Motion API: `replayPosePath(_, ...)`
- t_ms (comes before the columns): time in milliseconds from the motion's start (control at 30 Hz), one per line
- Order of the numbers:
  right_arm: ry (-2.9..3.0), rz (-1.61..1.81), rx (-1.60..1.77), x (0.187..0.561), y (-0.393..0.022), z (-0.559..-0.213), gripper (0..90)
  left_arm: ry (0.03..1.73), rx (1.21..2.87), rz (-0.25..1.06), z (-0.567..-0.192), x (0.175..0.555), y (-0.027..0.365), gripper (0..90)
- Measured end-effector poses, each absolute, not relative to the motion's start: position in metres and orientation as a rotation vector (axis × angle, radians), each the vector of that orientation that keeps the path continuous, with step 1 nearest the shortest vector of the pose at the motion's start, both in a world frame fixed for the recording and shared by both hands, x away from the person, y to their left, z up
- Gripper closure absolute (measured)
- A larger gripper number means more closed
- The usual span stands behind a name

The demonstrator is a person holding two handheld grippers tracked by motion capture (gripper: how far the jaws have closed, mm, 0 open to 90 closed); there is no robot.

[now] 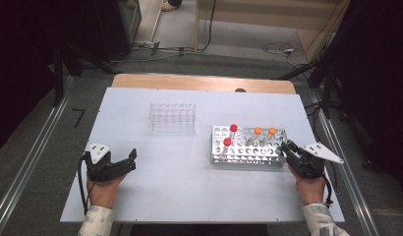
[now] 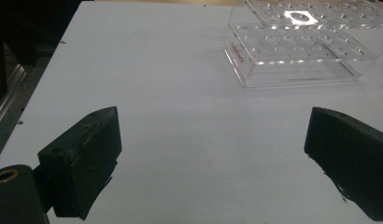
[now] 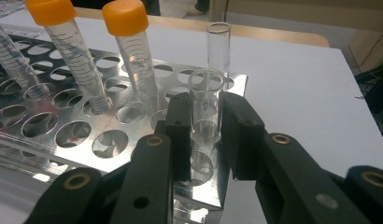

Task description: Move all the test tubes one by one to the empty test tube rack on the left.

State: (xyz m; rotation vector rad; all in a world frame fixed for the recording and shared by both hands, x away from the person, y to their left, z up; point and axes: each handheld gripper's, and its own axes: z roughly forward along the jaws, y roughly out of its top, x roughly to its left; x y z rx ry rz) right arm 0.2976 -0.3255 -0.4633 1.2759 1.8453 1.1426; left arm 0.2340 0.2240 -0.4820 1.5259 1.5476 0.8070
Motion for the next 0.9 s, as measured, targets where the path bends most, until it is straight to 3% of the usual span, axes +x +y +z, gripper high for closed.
replayPosePath(900, 1.782, 1.170, 1.227, 0.289, -0.326, -0.443, 73.1, 1.547, 1.531, 0.805, -0.482, 0.234, 0.224, 4.6)
